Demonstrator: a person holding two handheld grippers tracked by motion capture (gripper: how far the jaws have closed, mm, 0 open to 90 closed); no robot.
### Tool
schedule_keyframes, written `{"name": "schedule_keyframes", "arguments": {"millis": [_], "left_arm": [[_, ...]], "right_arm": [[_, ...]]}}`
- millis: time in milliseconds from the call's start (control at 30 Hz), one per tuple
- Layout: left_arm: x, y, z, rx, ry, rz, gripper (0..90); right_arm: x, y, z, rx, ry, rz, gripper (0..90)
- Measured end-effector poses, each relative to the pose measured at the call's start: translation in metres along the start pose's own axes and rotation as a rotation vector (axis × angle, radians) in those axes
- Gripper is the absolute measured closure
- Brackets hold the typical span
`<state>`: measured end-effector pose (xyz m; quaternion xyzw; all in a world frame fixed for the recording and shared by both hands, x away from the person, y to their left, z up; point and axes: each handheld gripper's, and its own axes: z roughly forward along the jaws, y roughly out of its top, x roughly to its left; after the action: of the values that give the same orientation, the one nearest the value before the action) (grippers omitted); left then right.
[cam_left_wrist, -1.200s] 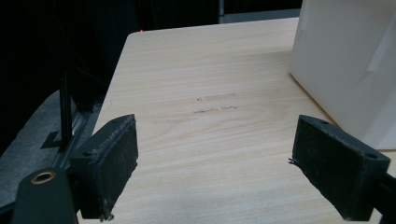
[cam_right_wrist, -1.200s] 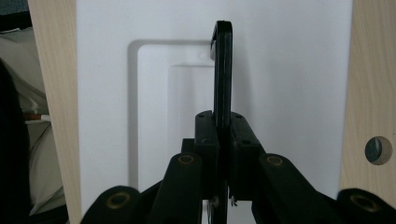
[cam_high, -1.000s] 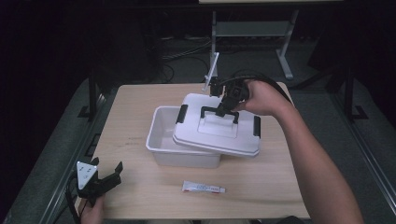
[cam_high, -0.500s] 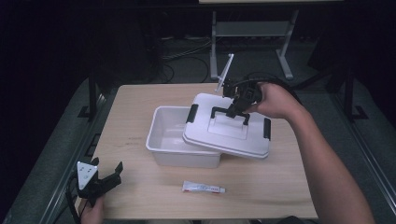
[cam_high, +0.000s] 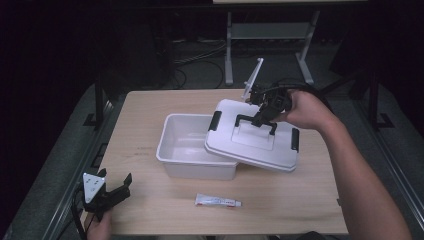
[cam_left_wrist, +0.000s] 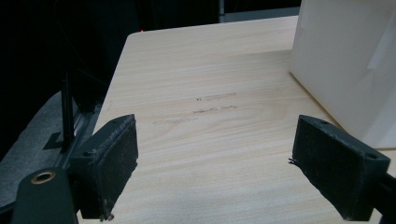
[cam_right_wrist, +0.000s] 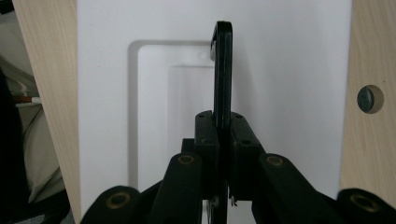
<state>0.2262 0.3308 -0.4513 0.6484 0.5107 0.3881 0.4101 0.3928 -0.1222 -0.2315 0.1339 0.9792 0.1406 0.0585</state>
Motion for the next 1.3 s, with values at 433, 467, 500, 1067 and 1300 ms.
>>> {"name": "schedule_keyframes", "arguments": {"millis": [433,467,500,1067,1300], "left_arm": [[0.000,0.000,0.000,-0.001,0.000,-0.003,13.6],[0.000,0.000,0.000,-0.002,0.000,-0.002,13.5],[0.000,0.000,0.000,-0.001,0.000,-0.002,13.5],[-0.001,0.000,0.000,-0.003,0.002,0.000,13.5],[-0.001,0.000,0.000,-0.004,0.003,0.001,13.5]], "right_arm": [[-0.003,-0.025,0.002,-0.008,0.002,0.039,83.9],[-0.003,-0.027,0.002,-0.008,0.002,0.044,83.9],[-0.003,-0.029,0.002,-0.011,0.004,0.047,83.9],[-0.004,-0.060,0.000,-0.013,-0.001,0.095,83.9],[-0.005,-0.071,-0.001,-0.013,-0.006,0.113,83.9]]}}
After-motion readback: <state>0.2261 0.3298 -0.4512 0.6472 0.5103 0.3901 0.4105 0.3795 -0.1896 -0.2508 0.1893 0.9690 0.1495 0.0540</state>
